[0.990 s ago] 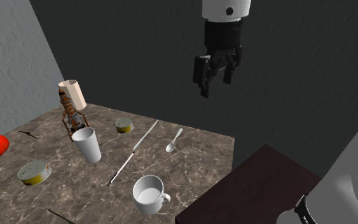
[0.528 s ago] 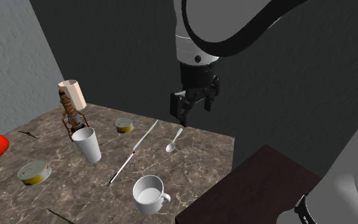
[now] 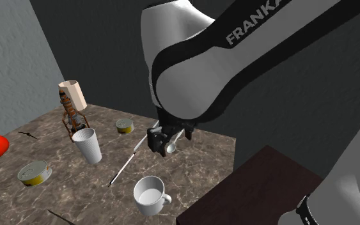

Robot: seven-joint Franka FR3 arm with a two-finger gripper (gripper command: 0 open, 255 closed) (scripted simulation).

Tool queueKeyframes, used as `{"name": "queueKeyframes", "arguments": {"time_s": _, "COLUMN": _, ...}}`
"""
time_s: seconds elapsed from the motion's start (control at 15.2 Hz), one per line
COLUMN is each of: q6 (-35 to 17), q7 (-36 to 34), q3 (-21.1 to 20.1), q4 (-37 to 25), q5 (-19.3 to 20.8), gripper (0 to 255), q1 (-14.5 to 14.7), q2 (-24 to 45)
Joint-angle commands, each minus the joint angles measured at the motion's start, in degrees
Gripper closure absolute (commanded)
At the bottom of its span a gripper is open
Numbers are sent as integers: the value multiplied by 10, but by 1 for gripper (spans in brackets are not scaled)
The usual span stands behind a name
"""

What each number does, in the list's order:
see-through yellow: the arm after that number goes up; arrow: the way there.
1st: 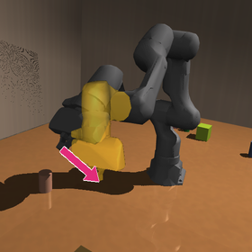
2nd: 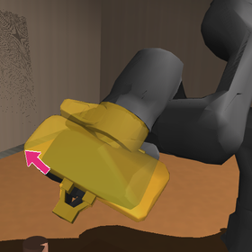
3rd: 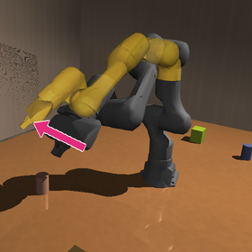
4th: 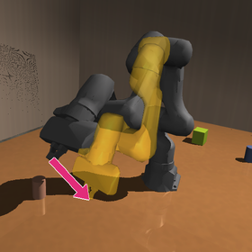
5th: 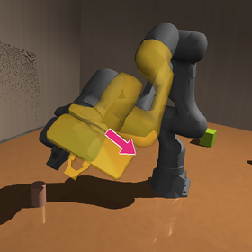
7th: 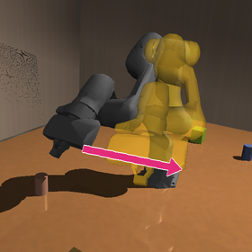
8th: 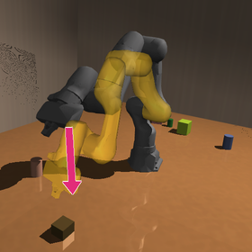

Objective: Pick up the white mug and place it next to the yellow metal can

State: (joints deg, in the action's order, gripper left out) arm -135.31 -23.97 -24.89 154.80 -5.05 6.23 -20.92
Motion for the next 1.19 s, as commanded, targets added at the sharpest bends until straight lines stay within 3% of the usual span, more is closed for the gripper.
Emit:
{"name": "queueKeyframes", "arguments": {"time_s": 0.0, "q6": -38, "q7": -36, "q3": -25, "q4": -9, "q5": 12, "gripper": 0, "q1": -5, "q2": 47}}
{"name": "queueKeyframes", "arguments": {"time_s": 0.26, "q6": -106, "q7": -128, "q3": -69, "q4": -36, "q5": 76, "gripper": 0, "q1": -24, "q2": 150}}
{"name": "queueKeyframes", "arguments": {"time_s": 0.53, "q6": -153, "q7": -258, "q3": -83, "q4": -80, "q5": 202, "gripper": 0, "q1": -27, "q2": 265}}
{"name": "queueKeyframes", "arguments": {"time_s": 0.86, "q6": -180, "q7": -402, "q3": -28, "q4": -157, "q5": 343, "gripper": 0, "q1": 42, "q2": 398}}
{"name": "queueKeyframes", "arguments": {"time_s": 0.99, "q6": -186, "q7": -435, "q3": -6, "q4": -186, "q5": 371, "gripper": 0, "q1": 71, "q2": 437}}
{"name": "queueKeyframes", "arguments": {"time_s": 1.12, "q6": -196, "q7": -447, "q3": 9, "q4": -190, "q5": 387, "gripper": 0, "q1": 81, "q2": 453}}
